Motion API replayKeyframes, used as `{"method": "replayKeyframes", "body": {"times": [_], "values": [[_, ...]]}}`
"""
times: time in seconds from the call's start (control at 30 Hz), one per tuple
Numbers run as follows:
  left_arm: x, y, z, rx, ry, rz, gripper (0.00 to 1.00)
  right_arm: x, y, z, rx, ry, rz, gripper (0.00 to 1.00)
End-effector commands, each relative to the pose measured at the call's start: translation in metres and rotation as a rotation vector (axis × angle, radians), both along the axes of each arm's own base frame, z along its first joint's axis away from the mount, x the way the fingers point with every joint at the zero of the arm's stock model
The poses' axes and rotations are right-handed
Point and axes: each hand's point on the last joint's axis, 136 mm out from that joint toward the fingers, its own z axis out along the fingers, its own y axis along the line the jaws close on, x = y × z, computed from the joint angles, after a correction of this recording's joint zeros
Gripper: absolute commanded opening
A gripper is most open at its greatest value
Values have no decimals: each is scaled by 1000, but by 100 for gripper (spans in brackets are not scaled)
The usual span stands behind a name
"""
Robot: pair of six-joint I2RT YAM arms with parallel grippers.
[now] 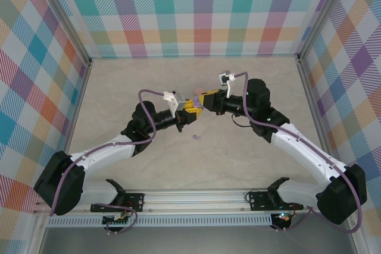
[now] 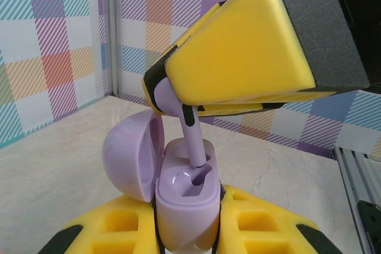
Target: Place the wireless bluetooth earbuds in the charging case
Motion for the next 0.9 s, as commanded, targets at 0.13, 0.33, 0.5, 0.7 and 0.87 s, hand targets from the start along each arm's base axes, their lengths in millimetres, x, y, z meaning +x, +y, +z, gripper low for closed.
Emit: {"method": "replayKeyframes", "body": {"times": [0.13, 0.33, 0.5, 0.7, 0.87], "values": [[-6, 0, 32, -74, -62, -1, 18, -1, 2, -8, -22, -10, 9, 26], [-4, 0, 31, -78, -52, 7, 18, -1, 2, -11, -29, -7, 13, 26], [-4, 0, 31, -75, -51, 5, 18, -2, 2, -11, -33, -8, 12, 26], [-4, -1, 28, -65, -42, -2, 18, -2, 2, -13, -45, 0, 18, 29], [-4, -2, 26, -60, -35, -4, 18, -3, 2, -11, -51, 2, 20, 39]]}}
